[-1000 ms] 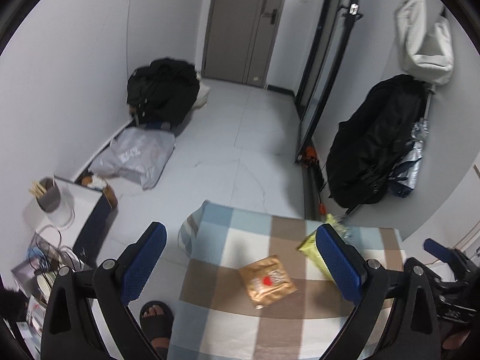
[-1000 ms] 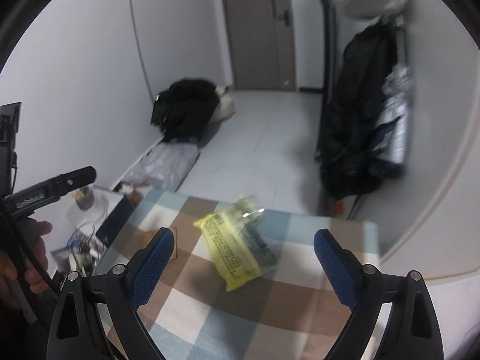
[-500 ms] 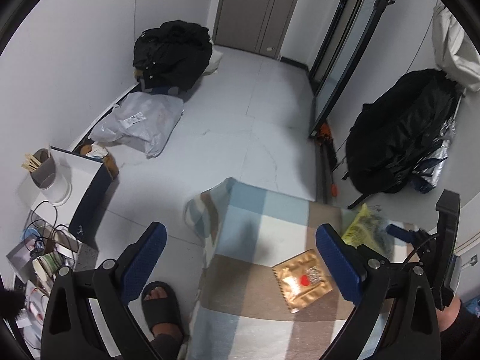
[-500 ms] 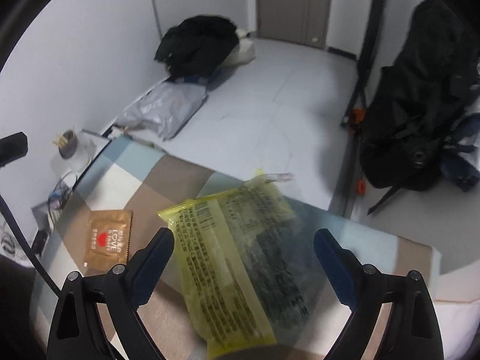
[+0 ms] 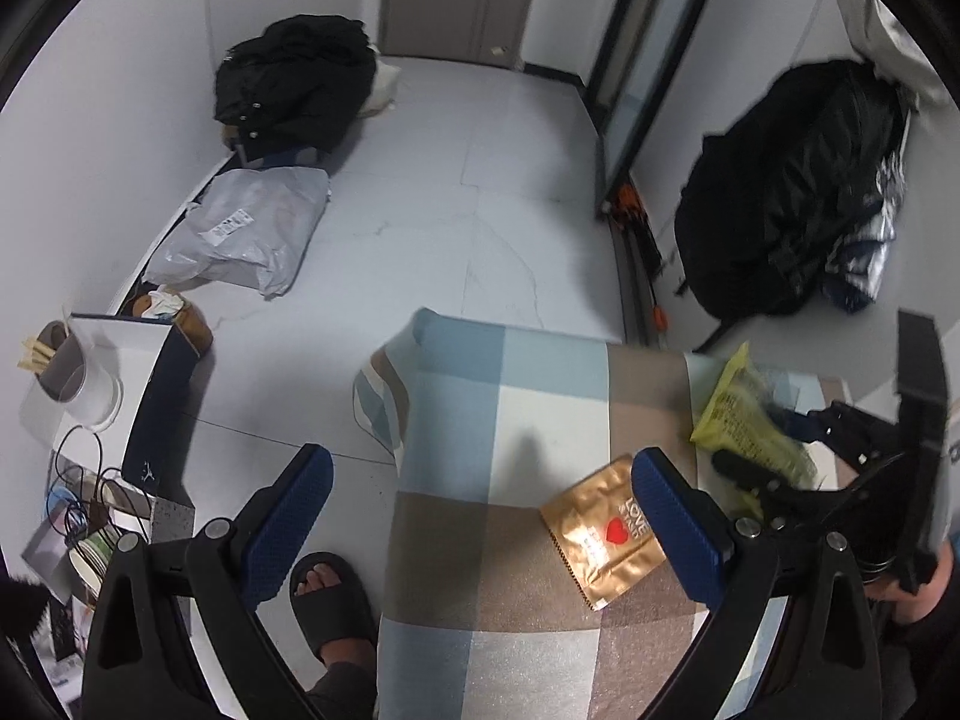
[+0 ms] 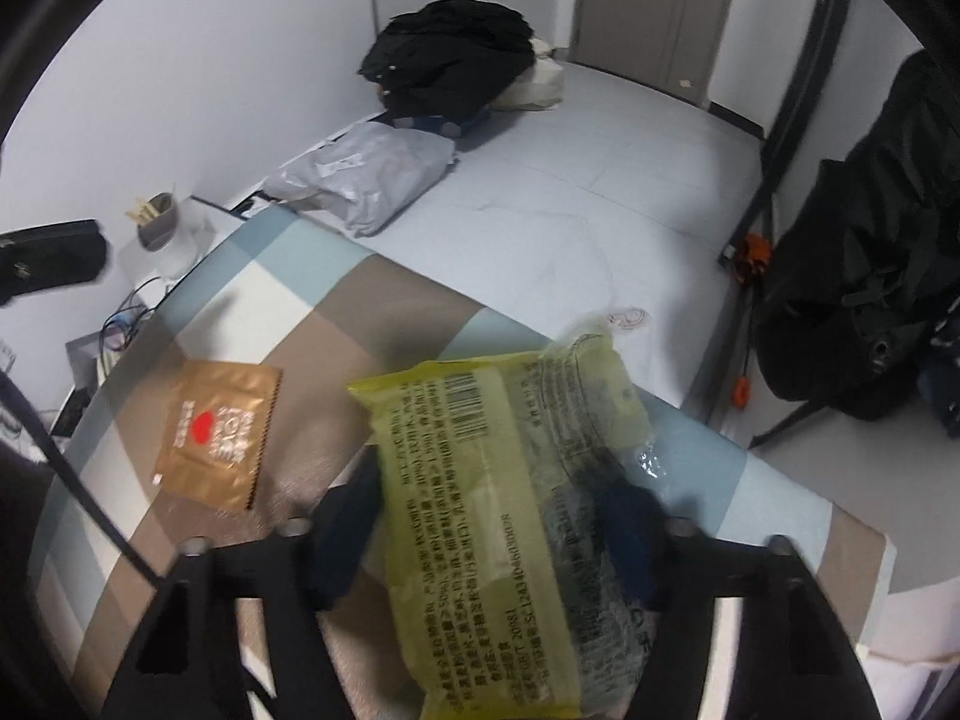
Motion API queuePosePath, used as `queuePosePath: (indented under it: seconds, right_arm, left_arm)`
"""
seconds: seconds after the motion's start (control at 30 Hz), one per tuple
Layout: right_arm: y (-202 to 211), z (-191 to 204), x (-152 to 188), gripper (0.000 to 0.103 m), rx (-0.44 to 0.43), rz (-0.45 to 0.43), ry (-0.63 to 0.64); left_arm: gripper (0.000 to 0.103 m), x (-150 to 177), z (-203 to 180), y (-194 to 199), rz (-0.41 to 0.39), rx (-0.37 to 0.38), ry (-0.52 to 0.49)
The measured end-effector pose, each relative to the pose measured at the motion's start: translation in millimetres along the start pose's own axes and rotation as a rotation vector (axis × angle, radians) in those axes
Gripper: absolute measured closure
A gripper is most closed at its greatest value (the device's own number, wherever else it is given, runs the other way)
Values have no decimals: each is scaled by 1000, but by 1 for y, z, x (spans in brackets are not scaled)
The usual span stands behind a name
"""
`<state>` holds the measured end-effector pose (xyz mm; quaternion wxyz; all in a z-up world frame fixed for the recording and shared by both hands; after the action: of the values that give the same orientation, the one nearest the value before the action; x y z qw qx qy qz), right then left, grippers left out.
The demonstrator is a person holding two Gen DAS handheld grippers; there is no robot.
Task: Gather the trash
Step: 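Close the left gripper on the second brown LOVE packet while the right gripper holds the yellow packet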
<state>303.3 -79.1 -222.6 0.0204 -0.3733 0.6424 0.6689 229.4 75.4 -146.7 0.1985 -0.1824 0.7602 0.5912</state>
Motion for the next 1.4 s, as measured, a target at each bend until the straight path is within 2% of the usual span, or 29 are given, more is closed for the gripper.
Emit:
queuePosePath:
  seconds: [0.07, 0.13, 0.27, 0.37, 0.53, 0.63, 0.87, 1.03, 1.23, 1.33, 1.4]
  right_arm:
    - [4, 1, 3, 61, -15, -4, -4]
    - [9, 3, 8, 68, -36, -8, -17]
    - [22, 3, 16, 75, -68, -22, -68]
    - [38, 1, 23, 77, -86, -54, -106]
    - [66, -1, 36, 78, -120, -93, -172]
    - [82, -1, 46, 78, -131, -110, -188]
    - [107, -10, 67, 78, -125, -139, -250]
    - [114, -16, 74, 78, -109, -144, -275]
    - [117, -23, 86, 78, -90, -140, -308]
    - [122, -26, 92, 78, -88, -151, -329]
    - [124, -27, 95, 78, -86, -150, -339]
  left_arm:
    - [5, 2, -5, -1, 10, 16, -26]
    - [5, 3, -9, 0, 5, 9, -74]
    - [5, 7, -15, -3, 28, 46, -124]
    - [5, 11, -22, -10, 70, 81, -153]
    - [5, 19, -43, -24, 163, 145, -305]
    - [5, 28, -50, -34, 239, 135, -422]
    - [4, 39, -53, -51, 314, 58, -627]
    - [4, 46, -58, -47, 314, 125, -692]
    - [6, 47, -56, -42, 295, 169, -738]
    - [12, 43, -55, -40, 284, 174, -732]
    - [26, 39, -53, -40, 276, 171, -714]
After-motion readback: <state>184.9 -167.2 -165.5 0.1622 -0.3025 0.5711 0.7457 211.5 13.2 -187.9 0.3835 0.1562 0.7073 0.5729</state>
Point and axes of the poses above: each gripper's, at about its wrist camera, not at the fingertips, and y roughly against the way its jaws point, z to its left, x to its underside, the point moved 8 cm from there along -y, roughly the way its jaws point, and after that the axes turned 4 degrees about x, right-handed, at the moved point
